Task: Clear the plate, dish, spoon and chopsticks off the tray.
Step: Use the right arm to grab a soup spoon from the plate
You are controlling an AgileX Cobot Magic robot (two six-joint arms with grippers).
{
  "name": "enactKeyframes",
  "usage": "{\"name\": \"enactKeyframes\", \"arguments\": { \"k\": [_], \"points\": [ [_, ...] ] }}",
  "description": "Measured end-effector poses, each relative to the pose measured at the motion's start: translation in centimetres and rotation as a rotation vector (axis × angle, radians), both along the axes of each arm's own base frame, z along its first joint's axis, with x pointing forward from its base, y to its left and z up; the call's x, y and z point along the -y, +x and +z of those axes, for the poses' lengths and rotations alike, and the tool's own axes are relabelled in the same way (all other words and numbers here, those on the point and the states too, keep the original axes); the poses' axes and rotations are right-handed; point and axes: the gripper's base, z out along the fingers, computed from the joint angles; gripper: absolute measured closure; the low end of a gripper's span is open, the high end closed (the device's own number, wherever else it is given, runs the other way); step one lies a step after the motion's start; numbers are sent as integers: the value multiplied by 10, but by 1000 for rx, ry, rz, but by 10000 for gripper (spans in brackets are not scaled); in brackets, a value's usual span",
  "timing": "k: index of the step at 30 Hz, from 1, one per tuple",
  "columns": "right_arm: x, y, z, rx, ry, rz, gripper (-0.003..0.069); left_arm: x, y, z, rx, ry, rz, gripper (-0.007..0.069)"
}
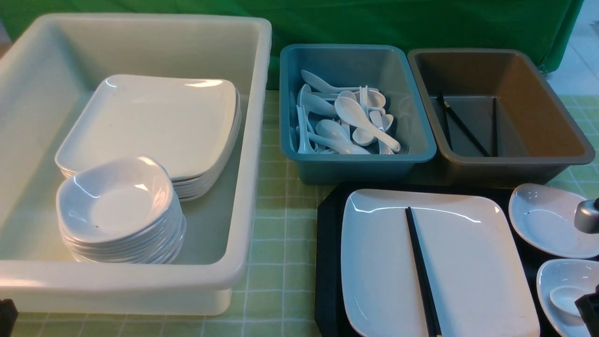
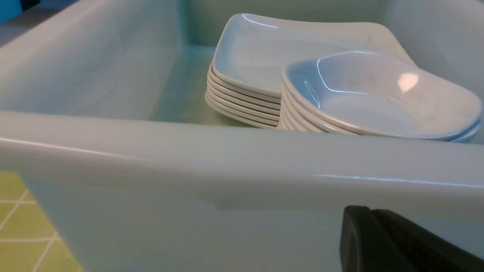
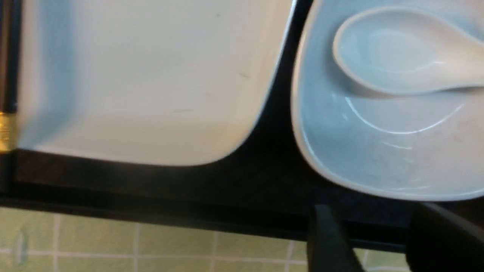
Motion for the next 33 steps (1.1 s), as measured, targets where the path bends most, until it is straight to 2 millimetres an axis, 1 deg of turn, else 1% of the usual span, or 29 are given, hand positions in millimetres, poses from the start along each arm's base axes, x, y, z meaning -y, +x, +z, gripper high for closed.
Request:
{"name": "enactKeyframes", "arguments": {
  "k": [1,2,3,4,5,6,9,10,11,12,13,14,18,19,20,23,26,29,33],
  "points": [
    [3,6,-2,-13,-35,-14,315,0,0,0,0,0,0,624],
    [6,10,-3,-14,-70,-14,298,0,0,0,0,0,0,624],
    [10,18,-4,-8,-126,-24,279,0,0,0,0,0,0,624],
    [13,23,-5,-2,-154,-34,269,0,0,0,0,0,0,624],
    [20,31,-5,15,-207,-68,258,0,0,0,0,0,0,624],
    [23,36,-5,24,-220,-102,255,0,0,0,0,0,0,624],
    [40,50,-3,41,-230,-243,253,0,0,0,0,0,0,624],
    [43,50,-3,41,-228,-259,253,0,0,0,0,0,0,624],
    [50,52,-3,46,-218,-307,253,0,0,0,0,0,0,624],
    [63,53,-4,67,-194,-397,256,0,0,0,0,0,0,624],
    [63,53,-4,67,-194,-397,256,0,0,0,0,0,0,624],
    [78,53,-3,99,-172,-509,258,0,0,0,0,0,0,624],
    [110,43,-6,105,-88,-774,258,0,0,0,0,0,0,624],
    [112,42,-6,104,-84,-783,258,0,0,0,0,0,0,624],
    [118,39,-7,99,-54,-841,258,0,0,0,0,0,0,624],
    [121,37,-8,98,1,-911,251,0,0,0,0,0,0,624],
    [117,41,-8,119,75,-975,214,0,0,0,0,0,0,624],
    [112,44,-7,134,113,-1038,179,0,0,0,0,0,0,624],
    [107,46,-7,145,147,-1123,172,0,0,0,0,0,0,624]
  ]
}}
